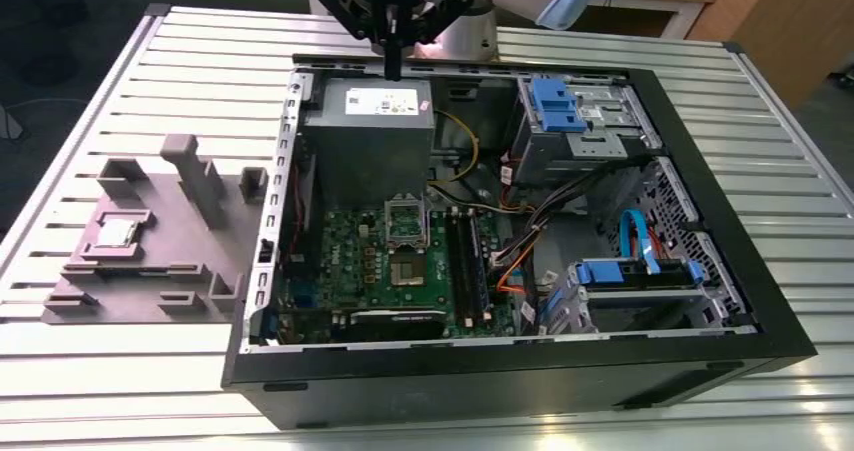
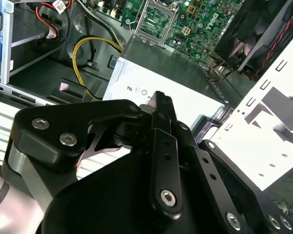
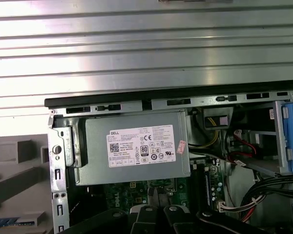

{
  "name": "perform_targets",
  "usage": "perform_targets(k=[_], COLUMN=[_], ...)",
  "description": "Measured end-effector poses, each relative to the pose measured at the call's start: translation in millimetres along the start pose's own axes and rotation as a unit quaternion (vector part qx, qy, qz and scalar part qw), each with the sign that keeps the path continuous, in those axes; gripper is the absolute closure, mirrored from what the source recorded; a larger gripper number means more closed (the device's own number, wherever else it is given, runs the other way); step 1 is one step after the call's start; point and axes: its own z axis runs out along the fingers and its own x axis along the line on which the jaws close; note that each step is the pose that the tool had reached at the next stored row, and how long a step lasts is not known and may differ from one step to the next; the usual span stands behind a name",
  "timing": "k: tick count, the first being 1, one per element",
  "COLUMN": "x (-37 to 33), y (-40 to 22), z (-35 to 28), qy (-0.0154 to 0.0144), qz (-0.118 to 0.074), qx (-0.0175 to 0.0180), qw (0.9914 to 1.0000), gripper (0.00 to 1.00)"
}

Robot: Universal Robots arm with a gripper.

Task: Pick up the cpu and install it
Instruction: 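Reach for the cpu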

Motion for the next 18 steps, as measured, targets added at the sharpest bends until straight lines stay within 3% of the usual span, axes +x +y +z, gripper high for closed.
perform_targets(k=[18], x=[4.6], y=[-0.3], z=[-0.1], qy=[0.0000], qz=[0.000], qx=[0.0000], qw=[1.00000], gripper=[0.90])
